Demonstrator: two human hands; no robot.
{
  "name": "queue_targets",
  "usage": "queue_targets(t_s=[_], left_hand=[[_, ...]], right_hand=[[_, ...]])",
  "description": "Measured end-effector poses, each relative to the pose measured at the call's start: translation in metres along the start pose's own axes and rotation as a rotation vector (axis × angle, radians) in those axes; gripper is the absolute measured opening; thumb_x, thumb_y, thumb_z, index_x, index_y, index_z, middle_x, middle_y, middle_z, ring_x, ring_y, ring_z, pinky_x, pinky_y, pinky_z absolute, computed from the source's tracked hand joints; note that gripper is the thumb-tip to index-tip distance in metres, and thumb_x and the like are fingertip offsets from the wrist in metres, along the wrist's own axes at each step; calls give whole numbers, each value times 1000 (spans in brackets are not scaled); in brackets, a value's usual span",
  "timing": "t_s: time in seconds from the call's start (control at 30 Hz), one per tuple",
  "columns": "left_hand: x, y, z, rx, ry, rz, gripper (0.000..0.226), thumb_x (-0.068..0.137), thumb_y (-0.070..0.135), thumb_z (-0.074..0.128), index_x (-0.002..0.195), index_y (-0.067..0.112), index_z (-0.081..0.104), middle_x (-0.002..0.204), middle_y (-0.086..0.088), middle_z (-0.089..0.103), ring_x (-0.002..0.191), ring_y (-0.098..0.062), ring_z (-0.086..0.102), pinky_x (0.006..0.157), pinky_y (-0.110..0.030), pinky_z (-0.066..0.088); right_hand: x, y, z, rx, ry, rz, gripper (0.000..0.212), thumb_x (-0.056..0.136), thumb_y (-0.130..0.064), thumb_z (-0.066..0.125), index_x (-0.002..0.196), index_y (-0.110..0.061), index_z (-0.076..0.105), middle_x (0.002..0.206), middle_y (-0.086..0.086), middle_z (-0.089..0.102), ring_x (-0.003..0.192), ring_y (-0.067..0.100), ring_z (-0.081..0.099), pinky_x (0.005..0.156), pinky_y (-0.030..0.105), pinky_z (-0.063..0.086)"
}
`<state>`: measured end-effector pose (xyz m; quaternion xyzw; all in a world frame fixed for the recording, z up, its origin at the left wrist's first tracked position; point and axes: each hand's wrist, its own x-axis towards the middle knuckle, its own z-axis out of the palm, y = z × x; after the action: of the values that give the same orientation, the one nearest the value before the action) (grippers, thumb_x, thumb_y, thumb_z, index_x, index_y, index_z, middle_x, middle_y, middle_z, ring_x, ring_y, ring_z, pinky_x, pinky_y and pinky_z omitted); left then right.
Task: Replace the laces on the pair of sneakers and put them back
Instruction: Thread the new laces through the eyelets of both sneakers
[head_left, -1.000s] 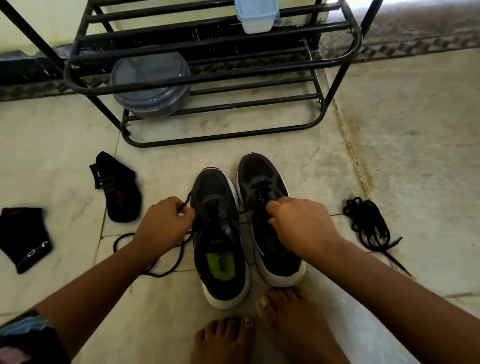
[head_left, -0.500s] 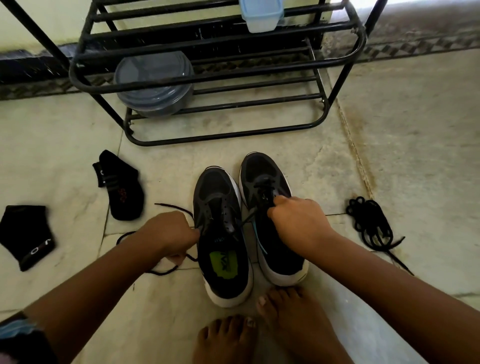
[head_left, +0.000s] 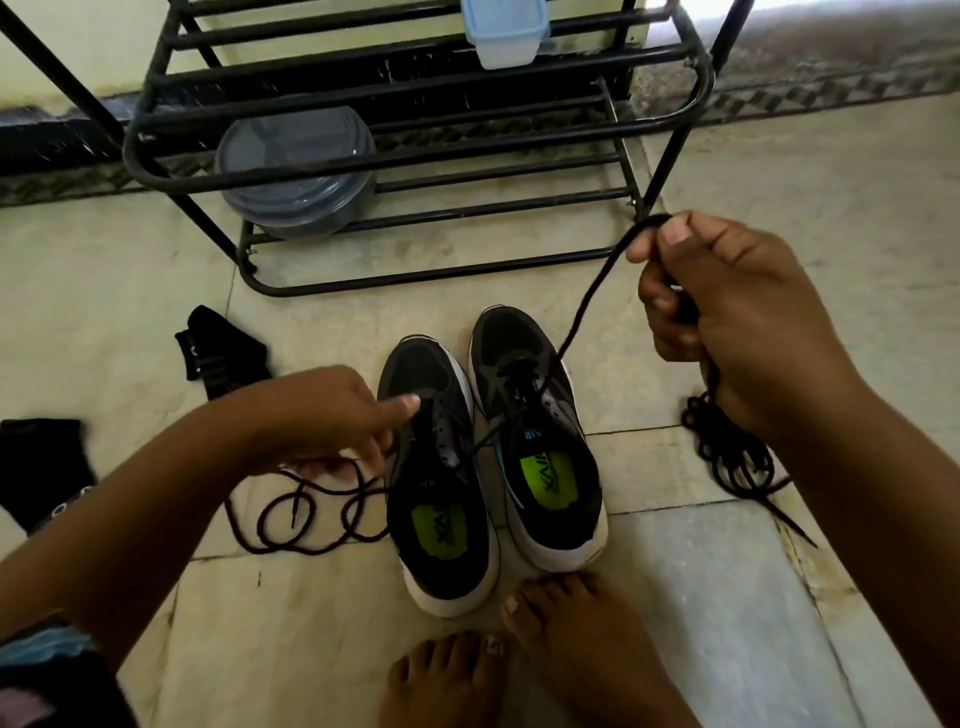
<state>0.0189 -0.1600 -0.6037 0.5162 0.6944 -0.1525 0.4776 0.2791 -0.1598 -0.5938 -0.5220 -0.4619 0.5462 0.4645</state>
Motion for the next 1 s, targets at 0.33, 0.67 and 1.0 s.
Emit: queue_targets(t_s=[0.33,0.67,1.0], left_hand=[[2,52,30,-262,120,785,20,93,21,55,104,37,61,100,14,68,76,-3,65,63,-16,50],[27,35,17,-822,462,424,19,99,18,47,94,19,65,69,12,59,44,-2,34,47,-16,31],[42,47,20,-940,434,504,20,97,8,48,104,10,66,87,-2,69,54,-3,47,53,-15,42]], right_hand=[[-6,-8,14,-127,-366,-102,37,103,-25,29,90,-17,62,59,-6,37,40,10,31,39,22,27],[-93,195,-11,-704,-533,194,25,85,-34,44,108,-29,53,89,-8,67,66,17,65,58,33,47],[-22,61,-21,-794,-516,460,18,83,-27,71,71,-13,69,63,-1,70,58,9,63,58,18,53]])
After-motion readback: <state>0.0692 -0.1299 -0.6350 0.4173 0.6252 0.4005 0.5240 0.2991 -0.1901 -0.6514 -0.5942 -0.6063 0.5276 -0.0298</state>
